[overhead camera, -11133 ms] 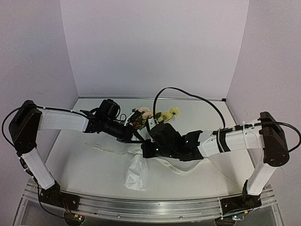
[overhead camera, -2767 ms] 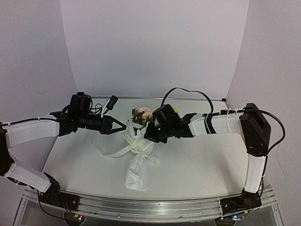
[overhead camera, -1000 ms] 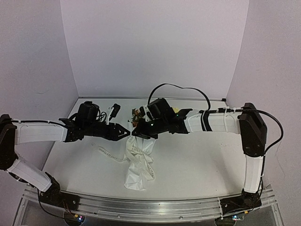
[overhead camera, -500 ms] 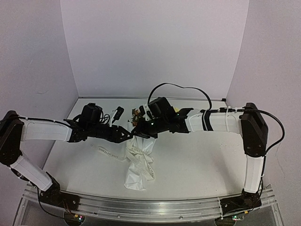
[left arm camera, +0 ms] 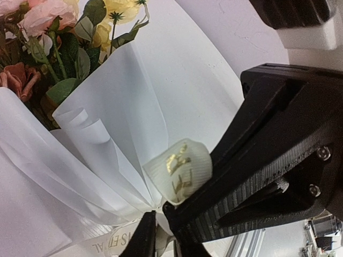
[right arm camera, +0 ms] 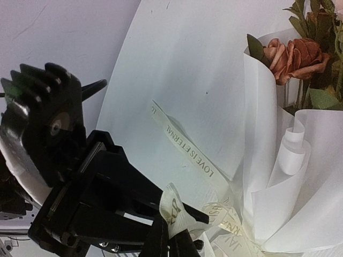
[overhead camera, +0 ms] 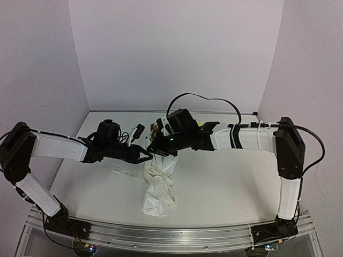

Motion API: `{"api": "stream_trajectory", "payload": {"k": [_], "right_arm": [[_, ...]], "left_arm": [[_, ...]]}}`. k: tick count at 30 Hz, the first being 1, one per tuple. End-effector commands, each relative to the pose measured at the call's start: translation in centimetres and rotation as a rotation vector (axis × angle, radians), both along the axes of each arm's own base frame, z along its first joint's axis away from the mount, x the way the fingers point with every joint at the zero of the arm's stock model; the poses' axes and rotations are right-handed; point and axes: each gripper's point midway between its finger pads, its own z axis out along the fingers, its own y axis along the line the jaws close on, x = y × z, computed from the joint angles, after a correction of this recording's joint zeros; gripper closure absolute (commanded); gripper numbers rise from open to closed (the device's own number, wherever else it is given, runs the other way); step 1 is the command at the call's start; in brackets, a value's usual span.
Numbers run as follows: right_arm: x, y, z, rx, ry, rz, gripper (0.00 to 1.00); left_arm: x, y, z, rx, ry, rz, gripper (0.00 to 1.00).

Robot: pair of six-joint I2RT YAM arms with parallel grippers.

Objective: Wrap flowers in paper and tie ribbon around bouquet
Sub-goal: Cross the half-tied ribbon over the folded bouquet.

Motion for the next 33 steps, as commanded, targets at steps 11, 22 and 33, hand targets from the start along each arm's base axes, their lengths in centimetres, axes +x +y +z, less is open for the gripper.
{"api": "stream_trajectory", "payload": {"k": [11, 22, 33], "right_arm": [[-3.7, -4.8, 0.7, -0.158, -0.149, -0.020, 0.47], [-5.9, -3.6, -2.8, -0.406, -0.270, 0.068, 0.71], [-2.9, -3.7, -4.2, -0.564, -0.376, 0.020, 0.69]], "left_arm": [[1.9, 1.0, 1.2, -0.042, -0.026, 0.156, 1.00], [1.8, 1.1, 1.4, -0.064, -0.010, 0.171, 1.00], [1.5, 1.0, 1.5, -0.067, -0.010, 0.155, 1.00]]}}
